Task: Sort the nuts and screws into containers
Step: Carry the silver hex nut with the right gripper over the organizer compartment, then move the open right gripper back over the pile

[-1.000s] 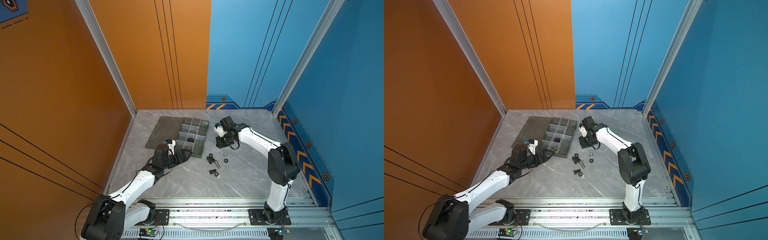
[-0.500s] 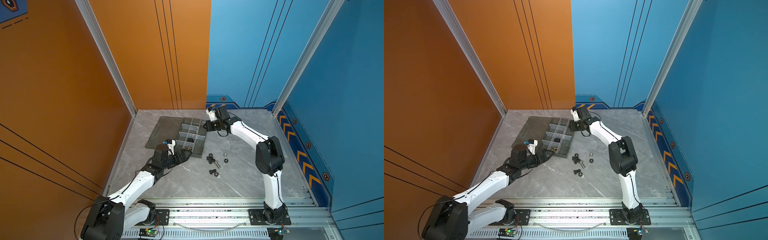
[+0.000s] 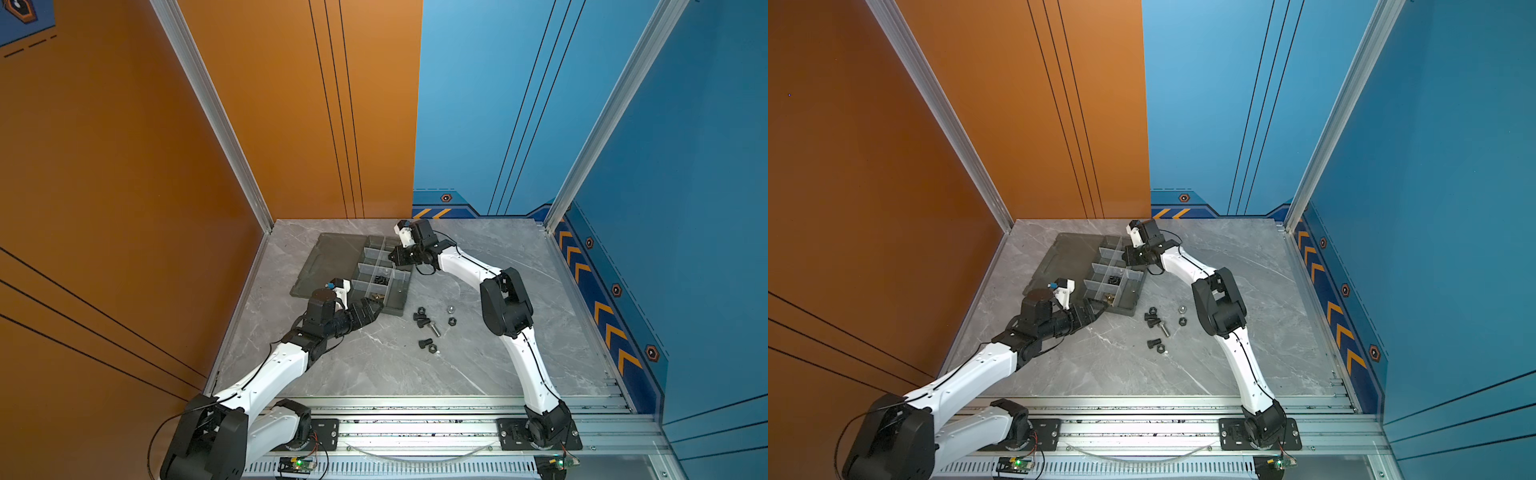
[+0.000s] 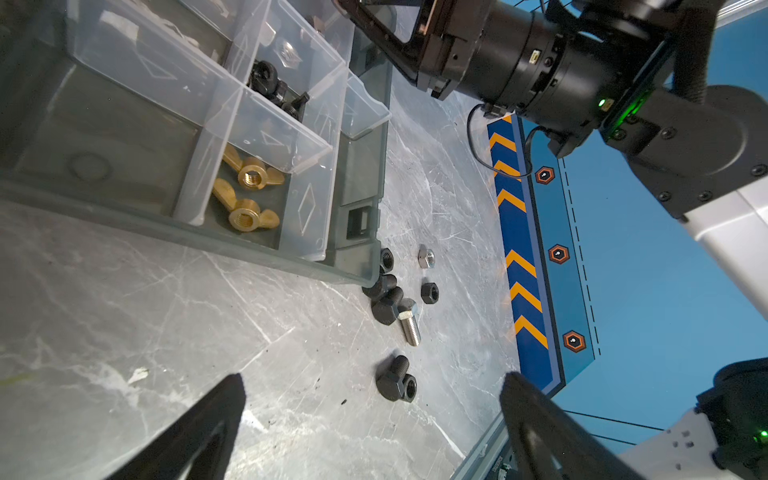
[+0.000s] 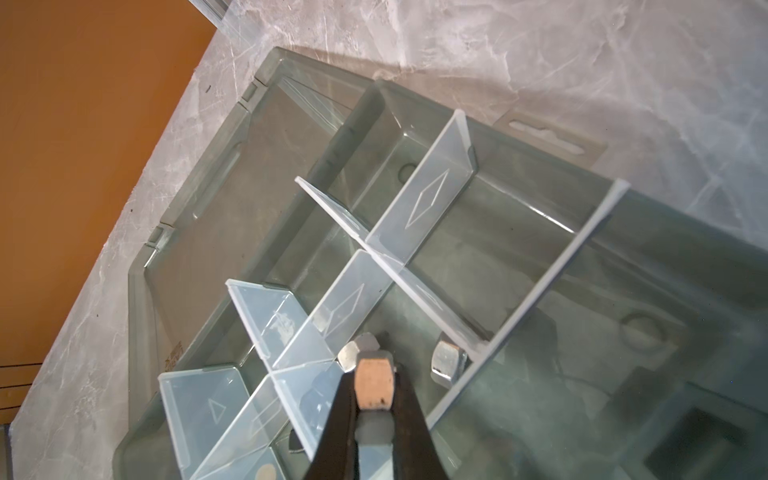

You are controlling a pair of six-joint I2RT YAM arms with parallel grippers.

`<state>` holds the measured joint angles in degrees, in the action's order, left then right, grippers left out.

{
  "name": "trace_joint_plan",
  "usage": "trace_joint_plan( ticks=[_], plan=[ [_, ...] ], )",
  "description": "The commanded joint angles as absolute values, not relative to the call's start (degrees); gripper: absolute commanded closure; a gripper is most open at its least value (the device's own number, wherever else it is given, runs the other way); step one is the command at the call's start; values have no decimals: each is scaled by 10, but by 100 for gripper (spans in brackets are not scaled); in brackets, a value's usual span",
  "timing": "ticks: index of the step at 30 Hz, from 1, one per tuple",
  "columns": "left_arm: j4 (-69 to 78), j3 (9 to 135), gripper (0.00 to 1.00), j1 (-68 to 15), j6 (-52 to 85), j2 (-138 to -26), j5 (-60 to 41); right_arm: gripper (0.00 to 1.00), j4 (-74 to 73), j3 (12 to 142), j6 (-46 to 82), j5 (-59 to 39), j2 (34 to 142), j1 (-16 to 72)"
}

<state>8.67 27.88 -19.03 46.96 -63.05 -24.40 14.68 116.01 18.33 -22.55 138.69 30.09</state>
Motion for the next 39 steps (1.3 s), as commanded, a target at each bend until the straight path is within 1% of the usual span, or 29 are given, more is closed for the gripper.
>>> trace_joint_plan(
  ticks=[1, 7, 12, 16, 22, 27, 32, 39],
  plan=[
    [78, 289, 2, -185, 461, -624, -237, 100, 148, 1183, 185, -231, 1391, 307],
    [81, 288, 2, -184, 463, -627, -238, 69, 167, 1183, 180, -215, 1391, 308],
    [81, 288, 2, -185, 463, -625, -238, 61, 182, 1183, 179, -214, 1383, 307],
    [80, 287, 2, -184, 464, -624, -238, 60, 191, 1164, 172, -213, 1354, 305],
    [83, 288, 2, -184, 464, -626, -237, 56, 203, 1095, 163, -195, 1280, 303],
    [87, 289, 2, -185, 465, -631, -238, 53, 246, 1043, 150, -169, 1219, 300],
    [89, 288, 2, -185, 464, -635, -239, 49, 321, 990, 146, -111, 1155, 295],
    [104, 292, 2, -188, 466, -654, -243, 46, 407, 921, 160, -43, 1097, 284]
  ],
)
